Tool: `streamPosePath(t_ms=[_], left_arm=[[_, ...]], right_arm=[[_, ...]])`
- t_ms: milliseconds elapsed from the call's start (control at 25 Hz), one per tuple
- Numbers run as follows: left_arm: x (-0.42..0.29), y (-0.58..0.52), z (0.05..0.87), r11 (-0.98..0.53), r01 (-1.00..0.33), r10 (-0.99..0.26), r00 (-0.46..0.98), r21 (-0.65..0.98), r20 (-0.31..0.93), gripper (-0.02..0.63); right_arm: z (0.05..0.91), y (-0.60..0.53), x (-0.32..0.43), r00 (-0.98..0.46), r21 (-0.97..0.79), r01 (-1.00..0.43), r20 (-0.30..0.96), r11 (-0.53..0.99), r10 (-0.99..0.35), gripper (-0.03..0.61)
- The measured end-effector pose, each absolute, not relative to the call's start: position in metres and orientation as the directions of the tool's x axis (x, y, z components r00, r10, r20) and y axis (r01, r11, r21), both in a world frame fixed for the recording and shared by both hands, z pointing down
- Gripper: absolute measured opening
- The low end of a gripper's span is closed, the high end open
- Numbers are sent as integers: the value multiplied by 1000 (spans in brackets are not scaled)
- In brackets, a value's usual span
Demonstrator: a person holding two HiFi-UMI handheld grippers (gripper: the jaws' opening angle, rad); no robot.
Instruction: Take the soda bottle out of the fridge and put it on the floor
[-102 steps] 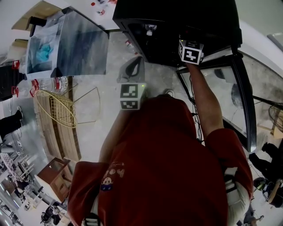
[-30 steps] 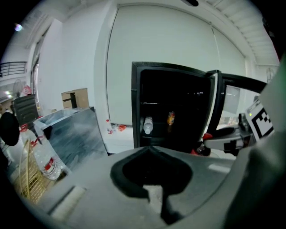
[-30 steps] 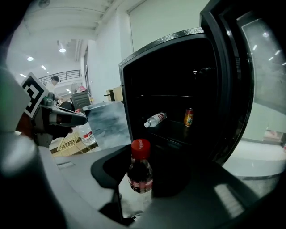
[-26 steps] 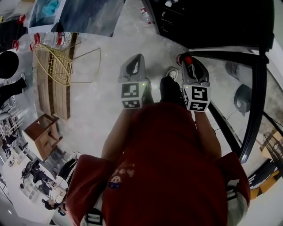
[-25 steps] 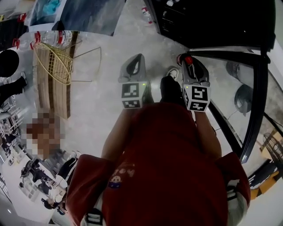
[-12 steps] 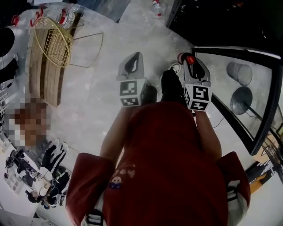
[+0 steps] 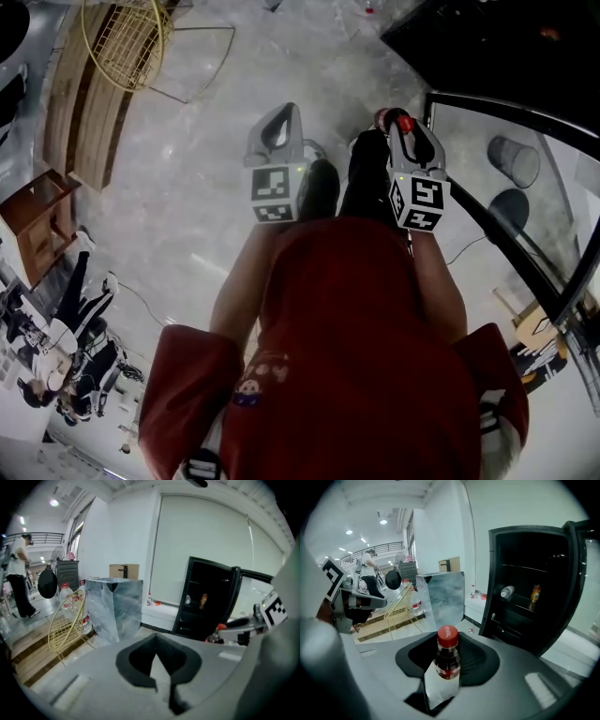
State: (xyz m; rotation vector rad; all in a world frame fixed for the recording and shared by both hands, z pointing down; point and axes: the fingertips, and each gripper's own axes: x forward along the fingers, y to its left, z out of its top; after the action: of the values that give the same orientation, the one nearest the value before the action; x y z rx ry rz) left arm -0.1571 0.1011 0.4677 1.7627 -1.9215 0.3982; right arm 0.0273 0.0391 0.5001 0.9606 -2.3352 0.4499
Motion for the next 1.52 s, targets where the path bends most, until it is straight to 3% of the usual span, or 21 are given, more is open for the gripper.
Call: streamPosePath(t_ms=[800, 1080, 1520], left_arm=[[-213, 119, 624, 265, -945, -821, -117, 192, 559, 0], [-211, 74, 681, 221, -955, -829, -78, 197, 554, 0], [-227, 25, 838, 257, -953, -798, -115, 162, 592, 0]], right_arm=[[668, 49, -61, -604, -98, -593, 710, 799, -361, 132], [743, 6, -75, -608, -126, -547, 740, 828, -289, 132], [896, -36, -106, -605, -111, -483, 759, 869, -240, 133]])
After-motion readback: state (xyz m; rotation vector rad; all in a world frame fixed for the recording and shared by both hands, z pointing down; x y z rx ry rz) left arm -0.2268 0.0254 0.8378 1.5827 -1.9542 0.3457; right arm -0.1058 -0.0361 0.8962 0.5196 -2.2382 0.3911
